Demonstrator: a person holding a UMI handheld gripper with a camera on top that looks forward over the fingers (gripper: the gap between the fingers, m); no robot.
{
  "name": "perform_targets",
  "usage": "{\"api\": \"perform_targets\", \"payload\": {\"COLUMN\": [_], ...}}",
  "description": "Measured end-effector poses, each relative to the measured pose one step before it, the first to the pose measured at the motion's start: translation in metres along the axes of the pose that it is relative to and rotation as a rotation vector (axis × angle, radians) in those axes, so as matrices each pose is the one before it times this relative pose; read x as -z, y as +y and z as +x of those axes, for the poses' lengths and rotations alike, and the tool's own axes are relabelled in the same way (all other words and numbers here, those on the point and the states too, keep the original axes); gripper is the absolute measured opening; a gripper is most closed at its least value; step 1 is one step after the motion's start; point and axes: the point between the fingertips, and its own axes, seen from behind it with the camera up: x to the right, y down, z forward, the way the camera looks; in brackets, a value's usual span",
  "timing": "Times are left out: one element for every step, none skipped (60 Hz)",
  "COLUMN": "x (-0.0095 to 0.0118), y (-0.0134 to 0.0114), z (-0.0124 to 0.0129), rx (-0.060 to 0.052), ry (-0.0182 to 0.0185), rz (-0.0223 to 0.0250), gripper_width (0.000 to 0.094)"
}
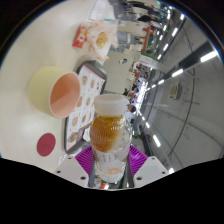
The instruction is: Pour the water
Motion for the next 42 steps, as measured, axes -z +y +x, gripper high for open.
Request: {"api": "perform_targets", "payload": {"x": [0.00207,0.0023,0.00194,0.00198,0.00215,0.00232,0.00229,0.00167,0.00209,0.00162,0.00194,0.00134,0.00301,0.00118,0.00018,0.00076,0.00108,0.00046,0.00027,-0.00021,-0.00024,-0.00355,-0.00139,-0.00132,-0.00147,-0.00219,-0.00389,-0.00133,-0.00171,-0.00279,-0.00272,-0.00265,-0.00282,-0.0029,-0.00256,-0.00342,-0.01018,0.00115,-0.00179,-0.00417,-0.00166,-0.00203], "y": [0.00234,0.00143,0.00086,0.00131,0.00204,0.00237,0.00024,0.00239,0.0011,0.00119,0.002,0.00187,-0.00104,-0.002,0.00253,0.00185,0.00229,0.00258,0.00316,0.00341,0.00289,0.00346,0.00389,0.0034,0.00354,0.00394,0.00588,0.00425,0.00472,0.00426,0.0044,0.00457,0.00499,0.00479,0.0047,0.00496,0.00619,0.00131,0.0029,0.00502,0.00326,0.00263], "z": [0.00284,0.00316,0.00292,0.00308,0.00314,0.00357,0.00258,0.0055,0.00418,0.00423,0.0037,0.00247,-0.00129,-0.00167,0.0033,0.0009,0.00097,0.00034,0.00045,0.00081,-0.0037,-0.00006,-0.00043,-0.00003,-0.00008,-0.00065,-0.0031,-0.00134,-0.00169,-0.00144,-0.00135,-0.00137,-0.00099,-0.00028,-0.0002,-0.00025,-0.00334,0.00186,0.00096,-0.00177,0.00082,0.00023], "rx": [-0.0505,-0.0545,-0.0578,-0.0594,-0.0602,-0.0604,-0.0557,-0.057,-0.0598,-0.0582,-0.0533,-0.0463,-0.0436,-0.0424,-0.0458,-0.0483,-0.0472,-0.0468,-0.0479,-0.0488,-0.0462,-0.0486,-0.0478,-0.0483,-0.0472,-0.0434,-0.0383,-0.0348,-0.0356,-0.034,-0.0312,-0.0288,-0.0275,-0.0256,-0.0225,-0.0192,-0.0212,-0.0091,-0.011,-0.0099,-0.0059,-0.0071], "ry": [-0.00809,-0.00726,-0.00874,-0.00936,-0.00919,-0.00774,-0.0025,-0.00744,-0.008,-0.00631,-0.00838,-0.01303,-0.00722,-0.00878,-0.01725,-0.01179,-0.01246,-0.01273,-0.01094,-0.00817,-0.00632,-0.01204,-0.01312,-0.01318,-0.01323,-0.01475,-0.01415,-0.0168,-0.0161,-0.01654,-0.01643,-0.01611,-0.01338,-0.01069,-0.00891,-0.00849,-0.00855,-0.00622,-0.00516,-0.0027,-0.00403,-0.00278], "rz": [-0.0008,0.00188,0.00504,0.00393,0.00115,-0.00041,-0.00106,0.00597,0.00478,0.00336,0.00082,0.0014,0.00026,0.00454,0.00816,0.00174,-0.00081,-0.00153,-0.0023,-0.00324,-0.00414,-0.0044,-0.00511,-0.00348,-0.0028,-0.00371,-0.0045,-0.00303,-0.00099,-0.00055,-0.00114,-0.00198,-0.0029,-0.00328,-0.00448,-0.00447,-0.00308,0.00037,-0.00015,-0.002,-0.00134,-0.00084], "gripper_width": [0.0436,0.0439,0.0436,0.0437,0.0437,0.0438,0.0438,0.0439,0.0439,0.0438,0.0438,0.044,0.0442,0.0443,0.0444,0.0442,0.0445,0.0443,0.0442,0.0441,0.044,0.044,0.0442,0.0441,0.0441,0.0443,0.0443,0.0442,0.0444,0.0441,0.0441,0.0442,0.0442,0.0443,0.0441,0.0443,0.0444,0.0444,0.0443,0.0442,0.0442,0.0441]}}
